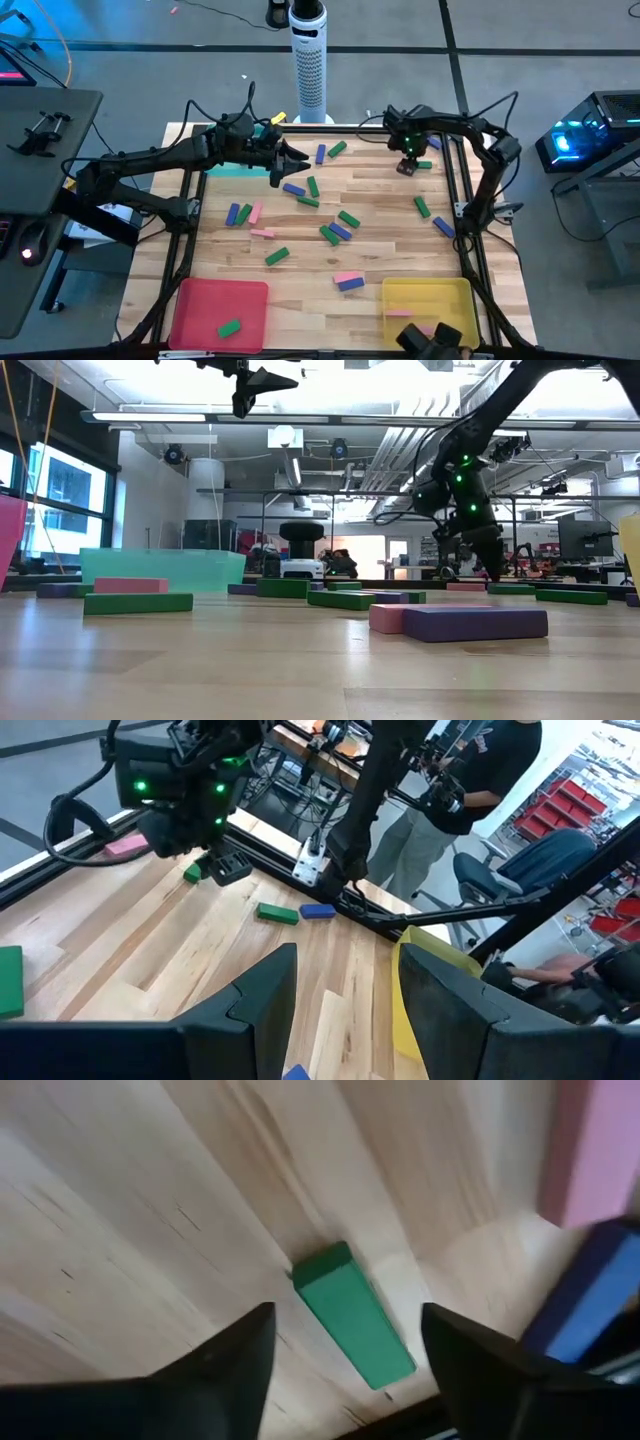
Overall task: Sort blocks
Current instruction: Put the green block into the red bin
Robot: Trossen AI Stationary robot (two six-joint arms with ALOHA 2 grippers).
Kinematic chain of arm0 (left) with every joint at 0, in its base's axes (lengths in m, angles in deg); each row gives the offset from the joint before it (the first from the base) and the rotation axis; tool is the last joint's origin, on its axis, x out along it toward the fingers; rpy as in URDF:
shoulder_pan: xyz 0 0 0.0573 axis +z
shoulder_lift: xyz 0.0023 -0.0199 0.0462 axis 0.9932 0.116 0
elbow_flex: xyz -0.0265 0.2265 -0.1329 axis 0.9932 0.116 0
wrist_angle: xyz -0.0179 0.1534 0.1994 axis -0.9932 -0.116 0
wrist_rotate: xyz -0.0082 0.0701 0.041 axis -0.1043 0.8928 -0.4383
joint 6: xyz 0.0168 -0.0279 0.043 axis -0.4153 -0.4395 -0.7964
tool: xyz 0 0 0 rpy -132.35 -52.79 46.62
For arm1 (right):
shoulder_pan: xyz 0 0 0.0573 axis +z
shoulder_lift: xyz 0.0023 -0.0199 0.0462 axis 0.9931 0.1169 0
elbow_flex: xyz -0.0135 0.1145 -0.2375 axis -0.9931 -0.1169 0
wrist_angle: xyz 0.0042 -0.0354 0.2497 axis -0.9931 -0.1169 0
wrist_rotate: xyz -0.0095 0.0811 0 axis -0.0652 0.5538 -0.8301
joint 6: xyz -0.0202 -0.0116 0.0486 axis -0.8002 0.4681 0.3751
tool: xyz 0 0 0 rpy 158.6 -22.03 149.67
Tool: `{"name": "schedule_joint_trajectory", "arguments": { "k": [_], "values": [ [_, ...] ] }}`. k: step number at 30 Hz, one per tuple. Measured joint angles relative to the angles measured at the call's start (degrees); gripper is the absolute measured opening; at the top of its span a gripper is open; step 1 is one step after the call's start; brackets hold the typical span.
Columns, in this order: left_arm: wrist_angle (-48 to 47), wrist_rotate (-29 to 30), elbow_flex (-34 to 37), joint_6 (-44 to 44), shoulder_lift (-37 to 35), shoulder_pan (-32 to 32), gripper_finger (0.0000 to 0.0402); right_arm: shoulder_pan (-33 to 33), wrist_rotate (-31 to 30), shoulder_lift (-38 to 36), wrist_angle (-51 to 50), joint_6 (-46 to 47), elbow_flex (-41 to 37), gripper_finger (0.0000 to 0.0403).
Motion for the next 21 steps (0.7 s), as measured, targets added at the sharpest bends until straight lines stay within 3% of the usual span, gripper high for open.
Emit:
{"name": "schedule_joint_trajectory", "arguments": {
  "k": [5,9,21],
  "values": [
    [0.0,0.0,0.0,0.4,0.0,0.0,0.0163,0.0,-0.7,2.8,-0.2,-2.0,0.0,0.0256],
    [0.0,0.0,0.0,0.4,0.0,0.0,0.0163,0.0,-2.2,4.5,-0.3,-3.3,0.0,0.0230],
    [0.0,0.0,0.0,0.5,0.0,0.0,0.0163,0.2,-7.7,4.7,-0.4,-3.2,1.5,0.0016]
  ]
}}
